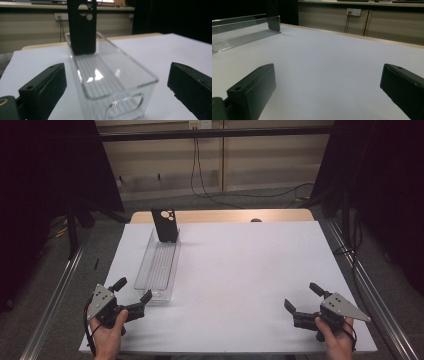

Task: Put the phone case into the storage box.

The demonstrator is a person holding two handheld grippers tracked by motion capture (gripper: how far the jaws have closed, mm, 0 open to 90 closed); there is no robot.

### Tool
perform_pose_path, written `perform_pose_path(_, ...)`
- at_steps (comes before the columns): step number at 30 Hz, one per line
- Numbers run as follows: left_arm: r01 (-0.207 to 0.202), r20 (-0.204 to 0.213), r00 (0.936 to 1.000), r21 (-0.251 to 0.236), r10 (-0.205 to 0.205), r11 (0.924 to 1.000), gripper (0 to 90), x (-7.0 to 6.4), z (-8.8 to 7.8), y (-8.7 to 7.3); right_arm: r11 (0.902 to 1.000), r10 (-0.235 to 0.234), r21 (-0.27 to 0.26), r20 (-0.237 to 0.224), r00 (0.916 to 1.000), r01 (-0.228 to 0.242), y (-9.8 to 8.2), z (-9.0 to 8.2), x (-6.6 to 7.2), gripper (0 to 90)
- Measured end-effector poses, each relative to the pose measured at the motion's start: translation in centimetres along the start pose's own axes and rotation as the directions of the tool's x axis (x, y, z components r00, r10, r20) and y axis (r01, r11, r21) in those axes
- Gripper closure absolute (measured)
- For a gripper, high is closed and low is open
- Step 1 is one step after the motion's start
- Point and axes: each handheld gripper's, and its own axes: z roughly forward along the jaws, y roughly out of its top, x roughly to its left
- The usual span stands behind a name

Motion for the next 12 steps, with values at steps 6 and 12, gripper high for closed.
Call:
perform_pose_path(6,-0.01,0.03,0.9995,0.003,0.01,0.9999,2.3,-0.31,0.35,-0.3,0.9999,-0.005,0.01,0.002,1.0,0.005,-0.08,0.09,0.05,0.0)
perform_pose_path(12,0.013,0.037,0.9992,0.008,-0.013,0.9999,2.4,-0.54,0.43,-0.15,0.9999,0.006,0.013,0.005,1.0,-0.006,-0.14,0.23,-0.11,0.0)
